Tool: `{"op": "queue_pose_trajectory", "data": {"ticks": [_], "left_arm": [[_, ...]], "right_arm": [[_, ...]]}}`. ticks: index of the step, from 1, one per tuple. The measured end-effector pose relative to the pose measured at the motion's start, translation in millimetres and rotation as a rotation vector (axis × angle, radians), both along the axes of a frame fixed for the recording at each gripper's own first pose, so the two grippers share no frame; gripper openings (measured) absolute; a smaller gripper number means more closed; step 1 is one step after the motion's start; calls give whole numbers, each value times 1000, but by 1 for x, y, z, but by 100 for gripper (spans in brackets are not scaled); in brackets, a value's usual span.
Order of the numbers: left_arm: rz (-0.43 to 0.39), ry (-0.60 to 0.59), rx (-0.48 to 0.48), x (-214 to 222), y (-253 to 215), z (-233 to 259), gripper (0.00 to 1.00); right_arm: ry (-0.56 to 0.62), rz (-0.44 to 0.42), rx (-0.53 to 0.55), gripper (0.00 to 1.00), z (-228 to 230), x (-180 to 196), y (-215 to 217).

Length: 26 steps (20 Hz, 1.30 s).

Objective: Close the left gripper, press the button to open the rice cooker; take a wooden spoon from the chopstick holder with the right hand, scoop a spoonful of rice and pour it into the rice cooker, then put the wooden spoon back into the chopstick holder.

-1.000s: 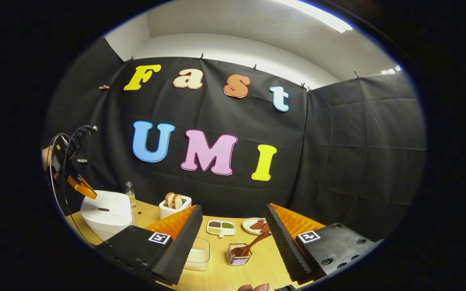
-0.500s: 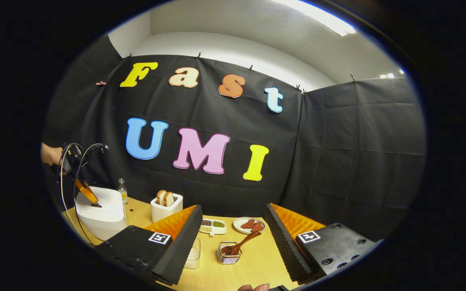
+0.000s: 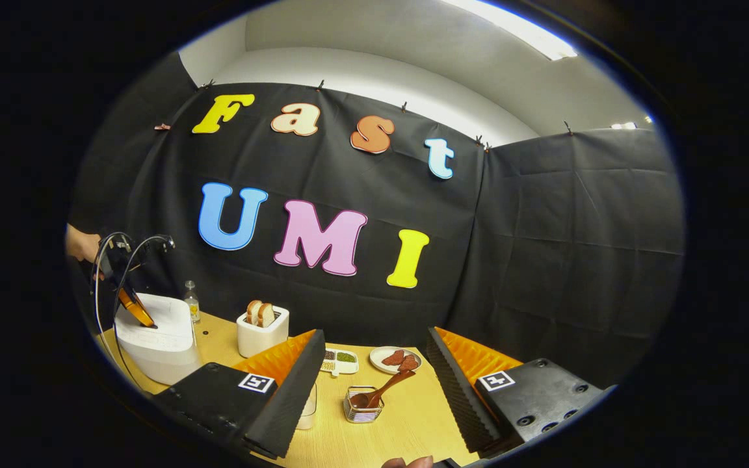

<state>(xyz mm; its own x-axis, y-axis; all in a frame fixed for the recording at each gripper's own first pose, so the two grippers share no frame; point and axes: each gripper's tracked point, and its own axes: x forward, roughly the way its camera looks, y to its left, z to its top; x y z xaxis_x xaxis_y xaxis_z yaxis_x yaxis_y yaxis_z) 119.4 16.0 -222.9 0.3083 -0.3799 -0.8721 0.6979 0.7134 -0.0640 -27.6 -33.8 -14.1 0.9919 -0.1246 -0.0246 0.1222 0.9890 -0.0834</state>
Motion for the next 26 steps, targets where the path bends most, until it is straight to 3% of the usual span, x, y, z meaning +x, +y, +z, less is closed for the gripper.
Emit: {"op": "queue_pose_trajectory", "data": {"ticks": [4, 8, 10, 14, 16, 17, 19, 21, 26], "left_arm": [[-10, -40, 24, 2, 0, 11, 8], [22, -213, 23, 17, 5, 51, 8], [65, -371, 47, 35, 15, 79, 8], [206, -729, 190, 69, 58, 150, 9], [263, -857, 185, 69, 66, 187, 9], [287, -892, 148, 63, 64, 200, 22], [344, -959, 61, 54, 57, 222, 68], [389, -1046, -15, 38, 52, 241, 95], [461, -1192, -224, -30, 23, 276, 96]], "right_arm": [[3, -3, -2, 98, -2, -2, -2], [0, -14, 7, 98, -2, -6, -7], [0, -15, 5, 98, -2, -8, -10], [-10, -21, 2, 98, 2, -12, -14], [-11, -25, -1, 98, 3, -14, -17], [-12, -28, 2, 98, 3, -14, -18], [-13, -32, 7, 98, 3, -15, -20], [-11, -34, 7, 98, 3, -17, -23], [8, -41, 31, 97, -3, -16, -34]]}}
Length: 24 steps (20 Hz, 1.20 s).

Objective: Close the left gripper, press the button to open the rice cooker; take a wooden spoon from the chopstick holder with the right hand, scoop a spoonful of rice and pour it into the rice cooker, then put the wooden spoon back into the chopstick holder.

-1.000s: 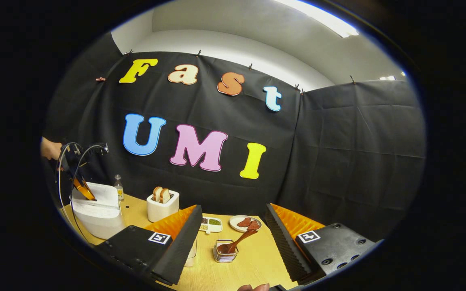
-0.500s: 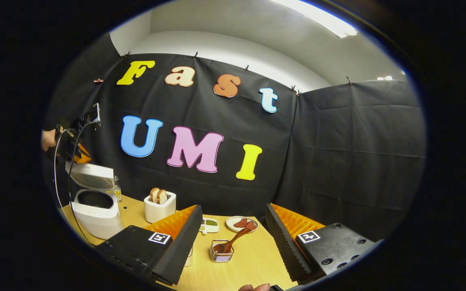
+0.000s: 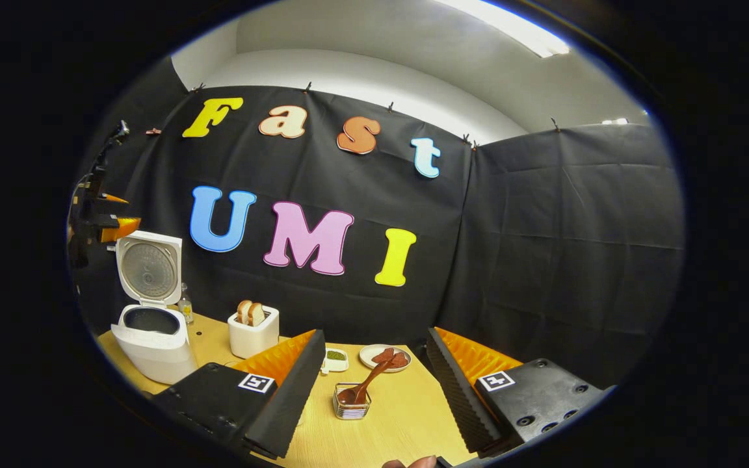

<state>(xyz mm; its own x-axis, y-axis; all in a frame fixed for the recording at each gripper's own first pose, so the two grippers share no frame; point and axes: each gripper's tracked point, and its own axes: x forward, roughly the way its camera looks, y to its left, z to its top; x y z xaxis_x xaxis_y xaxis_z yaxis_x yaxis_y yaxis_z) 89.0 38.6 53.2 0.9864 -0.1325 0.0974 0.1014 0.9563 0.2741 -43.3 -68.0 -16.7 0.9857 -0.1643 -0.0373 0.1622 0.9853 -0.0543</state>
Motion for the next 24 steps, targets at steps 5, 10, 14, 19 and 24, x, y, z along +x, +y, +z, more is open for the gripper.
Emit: {"op": "queue_pose_trajectory", "data": {"ticks": [5, 10, 14, 19, 24], "left_arm": [[55, -23, -127, -47, -14, -8, 96], [121, 53, -207, -74, -21, -35, 96], [163, 34, -208, -97, -31, -29, 96], [158, 51, -212, -115, -74, -29, 96], [160, 100, -217, -123, -115, -43, 96]], "right_arm": [[6, -17, 10, 98, -5, 8, -30], [14, -8, 61, 97, -23, 27, -69], [65, 7, 89, 98, -62, 50, -112], [202, 58, 195, 98, -134, 85, -148], [333, 157, 302, 98, -193, 133, -131]]}}
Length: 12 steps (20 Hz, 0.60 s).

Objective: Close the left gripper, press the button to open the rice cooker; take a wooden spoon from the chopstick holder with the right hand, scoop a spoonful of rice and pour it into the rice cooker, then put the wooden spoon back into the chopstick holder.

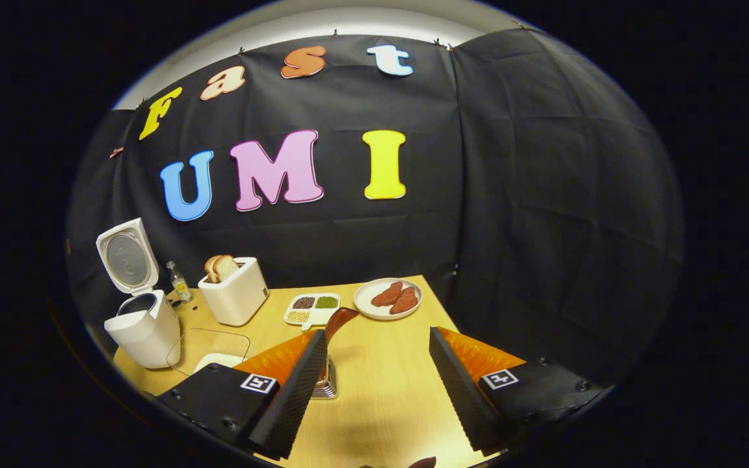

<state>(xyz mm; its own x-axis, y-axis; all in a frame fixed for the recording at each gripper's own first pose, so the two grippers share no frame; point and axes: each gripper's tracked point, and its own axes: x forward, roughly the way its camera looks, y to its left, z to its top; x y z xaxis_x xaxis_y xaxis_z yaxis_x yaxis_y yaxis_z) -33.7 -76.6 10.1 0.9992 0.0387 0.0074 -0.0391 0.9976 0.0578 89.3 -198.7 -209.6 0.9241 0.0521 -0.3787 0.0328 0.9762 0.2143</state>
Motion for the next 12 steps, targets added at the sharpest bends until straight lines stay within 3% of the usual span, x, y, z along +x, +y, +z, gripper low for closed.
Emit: {"op": "queue_pose_trajectory", "data": {"ticks": [7, 12], "left_arm": [[78, 11, 18, -8, -17, 8, 96], [149, 38, 31, -19, -13, 4, 96]], "right_arm": [[138, 185, 123, 96, -72, 65, 75], [250, 185, 152, 78, -121, 94, 93]]}}
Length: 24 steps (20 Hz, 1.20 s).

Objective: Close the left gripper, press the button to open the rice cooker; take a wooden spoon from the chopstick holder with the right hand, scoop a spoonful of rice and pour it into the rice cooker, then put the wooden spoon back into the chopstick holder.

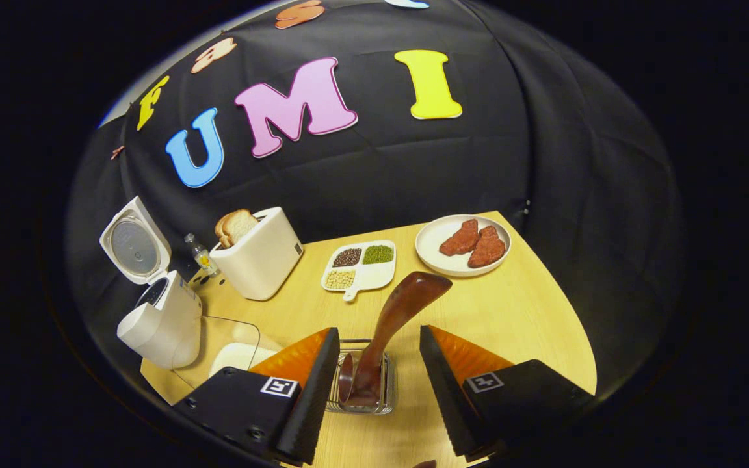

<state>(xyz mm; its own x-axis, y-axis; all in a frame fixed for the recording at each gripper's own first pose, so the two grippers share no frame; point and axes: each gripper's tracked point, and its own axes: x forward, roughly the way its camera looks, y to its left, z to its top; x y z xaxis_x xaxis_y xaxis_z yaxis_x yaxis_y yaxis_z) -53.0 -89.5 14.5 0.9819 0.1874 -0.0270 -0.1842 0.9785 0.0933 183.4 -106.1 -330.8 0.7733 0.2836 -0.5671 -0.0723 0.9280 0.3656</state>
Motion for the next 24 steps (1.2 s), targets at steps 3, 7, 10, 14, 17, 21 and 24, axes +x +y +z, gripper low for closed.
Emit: {"op": "queue_pose_trajectory", "data": {"ticks": [3, 7, 10, 14, 17, 21, 24], "left_arm": [[39, 12, 8, -5, 9, 1, 96], [65, 13, 9, -8, 21, 0, 96], [68, 9, -5, -5, 30, -1, 96], [56, 2, -22, -8, 45, -2, 96], [38, -9, -35, -12, 58, -5, 97], [16, -17, -54, -13, 79, -9, 96], [0, -17, -67, -17, 99, -15, 96]], "right_arm": [[49, -17, 33, 63, -16, 9, 5], [58, -9, 65, 31, -22, 12, 7], [47, -39, 116, 12, -7, 4, 10], [-70, -76, 113, 11, 35, 2, 4], [-146, -106, 125, 11, 78, -2, -4], [-260, -113, 99, 11, 140, -13, -2], [-329, -81, 105, 11, 180, -28, 28]]}}
